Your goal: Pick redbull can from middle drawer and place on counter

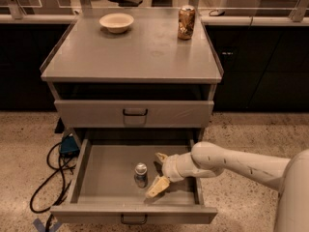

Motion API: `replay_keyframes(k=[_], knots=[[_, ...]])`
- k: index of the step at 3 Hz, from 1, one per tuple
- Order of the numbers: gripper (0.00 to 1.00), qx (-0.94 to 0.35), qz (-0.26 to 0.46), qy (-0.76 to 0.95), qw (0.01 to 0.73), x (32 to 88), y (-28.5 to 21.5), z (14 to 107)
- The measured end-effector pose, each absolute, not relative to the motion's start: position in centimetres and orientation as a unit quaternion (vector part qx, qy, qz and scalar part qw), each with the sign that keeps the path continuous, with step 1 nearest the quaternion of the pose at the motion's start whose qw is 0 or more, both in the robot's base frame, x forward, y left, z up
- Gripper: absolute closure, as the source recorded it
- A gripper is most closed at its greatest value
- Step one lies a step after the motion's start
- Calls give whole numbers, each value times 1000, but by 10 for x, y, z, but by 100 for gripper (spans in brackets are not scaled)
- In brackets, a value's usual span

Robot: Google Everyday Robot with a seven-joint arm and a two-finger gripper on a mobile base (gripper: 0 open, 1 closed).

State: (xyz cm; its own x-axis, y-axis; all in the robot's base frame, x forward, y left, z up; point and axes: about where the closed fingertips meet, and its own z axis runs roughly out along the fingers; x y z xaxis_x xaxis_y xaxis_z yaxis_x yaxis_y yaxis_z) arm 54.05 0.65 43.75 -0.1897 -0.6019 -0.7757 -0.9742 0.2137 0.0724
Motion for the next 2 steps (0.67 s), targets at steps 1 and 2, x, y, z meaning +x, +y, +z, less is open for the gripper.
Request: replay_keyframes(k=[1, 2], knots=[[0, -540, 285, 720, 329, 542, 7, 430], [0, -523, 279, 728, 344, 543, 11, 424]])
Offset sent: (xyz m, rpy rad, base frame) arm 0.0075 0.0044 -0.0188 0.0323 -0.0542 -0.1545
